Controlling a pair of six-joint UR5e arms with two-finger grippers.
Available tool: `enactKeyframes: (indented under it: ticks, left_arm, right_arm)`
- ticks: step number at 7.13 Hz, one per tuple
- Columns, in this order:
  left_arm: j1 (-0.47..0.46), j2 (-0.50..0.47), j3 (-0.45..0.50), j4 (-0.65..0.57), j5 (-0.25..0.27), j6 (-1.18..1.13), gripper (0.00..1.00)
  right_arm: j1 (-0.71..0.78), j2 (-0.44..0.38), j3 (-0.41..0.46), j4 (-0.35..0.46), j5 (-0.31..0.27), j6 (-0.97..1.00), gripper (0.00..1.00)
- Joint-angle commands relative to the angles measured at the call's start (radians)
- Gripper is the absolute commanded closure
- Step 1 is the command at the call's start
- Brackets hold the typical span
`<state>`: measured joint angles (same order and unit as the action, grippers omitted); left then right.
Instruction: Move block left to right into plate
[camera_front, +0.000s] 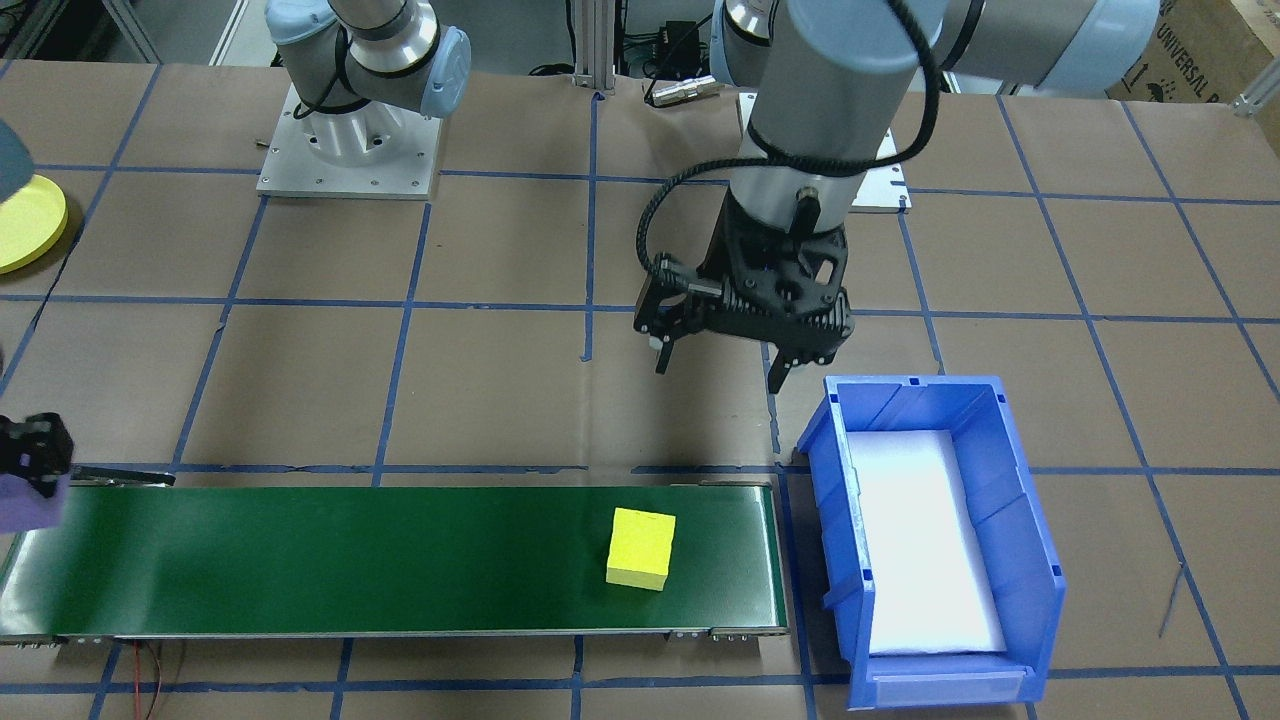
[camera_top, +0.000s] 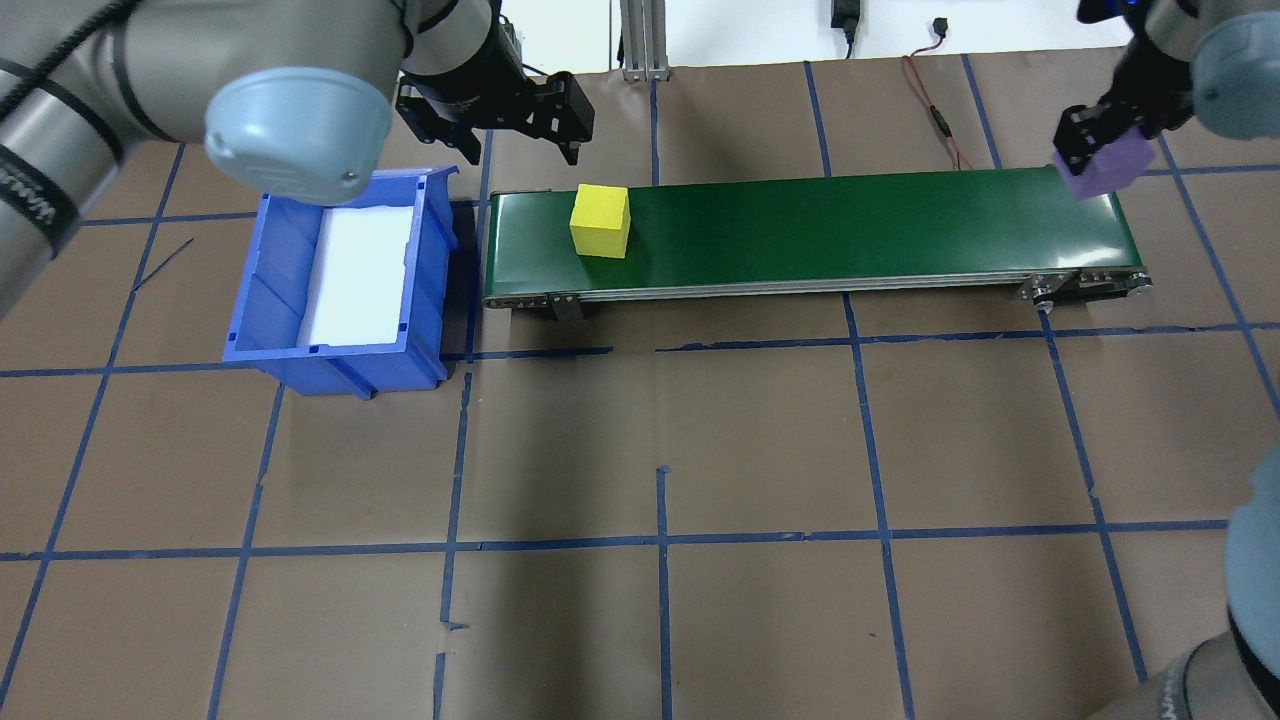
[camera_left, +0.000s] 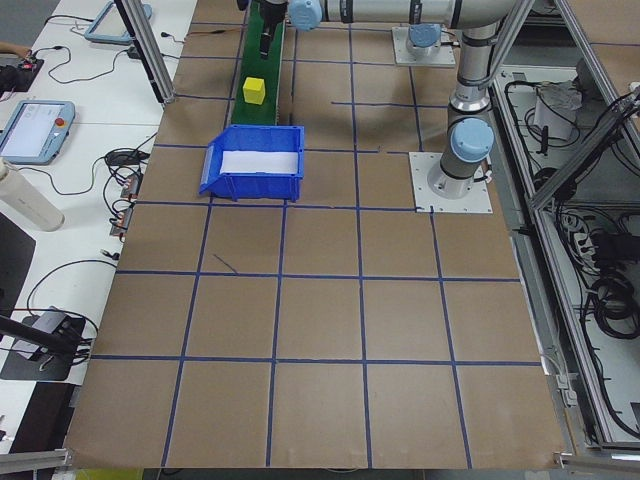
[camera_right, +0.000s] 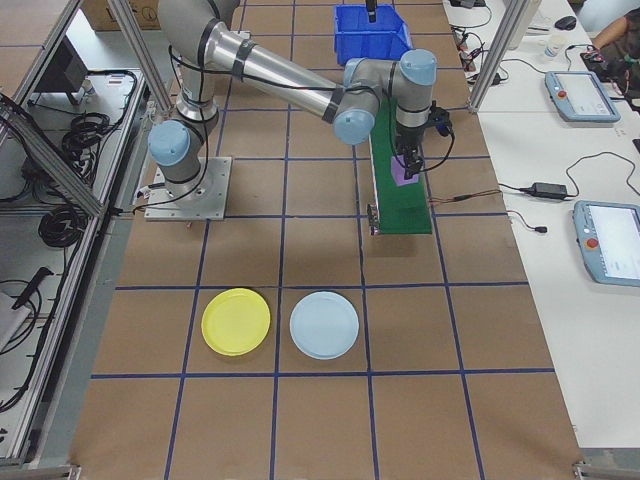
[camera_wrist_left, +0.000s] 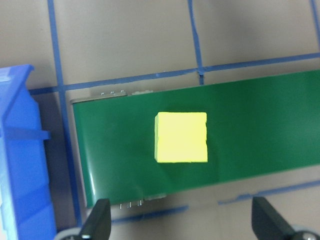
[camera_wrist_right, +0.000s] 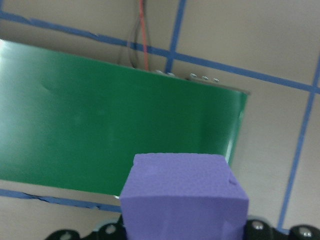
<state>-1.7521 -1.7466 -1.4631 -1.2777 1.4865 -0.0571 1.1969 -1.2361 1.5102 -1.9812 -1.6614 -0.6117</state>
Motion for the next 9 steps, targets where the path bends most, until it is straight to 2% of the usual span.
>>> enactKeyframes:
  ticks: [1, 2, 3, 4, 5, 6, 7, 9]
  left_arm:
    - [0.005, 0.114, -0.019, -0.159, -0.002, 0.006, 0.0]
    - [0.02, 0.128, -0.02, -0.278, 0.004, 0.013, 0.0]
    - [0.023, 0.145, -0.023, -0.304, 0.015, 0.014, 0.0]
    - [0.04, 0.147, -0.022, -0.296, 0.018, 0.014, 0.0]
    - [0.042, 0.154, -0.02, -0.287, 0.04, 0.011, 0.0]
    - [0.048, 0.154, -0.022, -0.287, 0.081, 0.013, 0.0]
    - [0.048, 0.154, -0.022, -0.287, 0.084, 0.013, 0.0]
    - [0.055, 0.159, -0.022, -0.298, 0.136, 0.011, 0.0]
  right_arm:
    - [-0.191, -0.02, 0.024, 0.015, -0.041, -0.225, 0.72]
    - [-0.262, -0.019, 0.047, 0.01, -0.041, -0.311, 0.72]
    - [-0.316, -0.014, 0.068, 0.005, -0.043, -0.35, 0.72]
    - [-0.397, 0.006, 0.102, -0.026, -0.034, -0.387, 0.73]
    - [-0.425, 0.048, 0.128, -0.116, -0.037, -0.442, 0.73]
    - [-0.465, 0.078, 0.142, -0.163, -0.035, -0.485, 0.73]
    - [-0.54, 0.093, 0.148, -0.171, -0.035, -0.525, 0.73]
    - [-0.592, 0.102, 0.165, -0.176, -0.034, -0.533, 0.7]
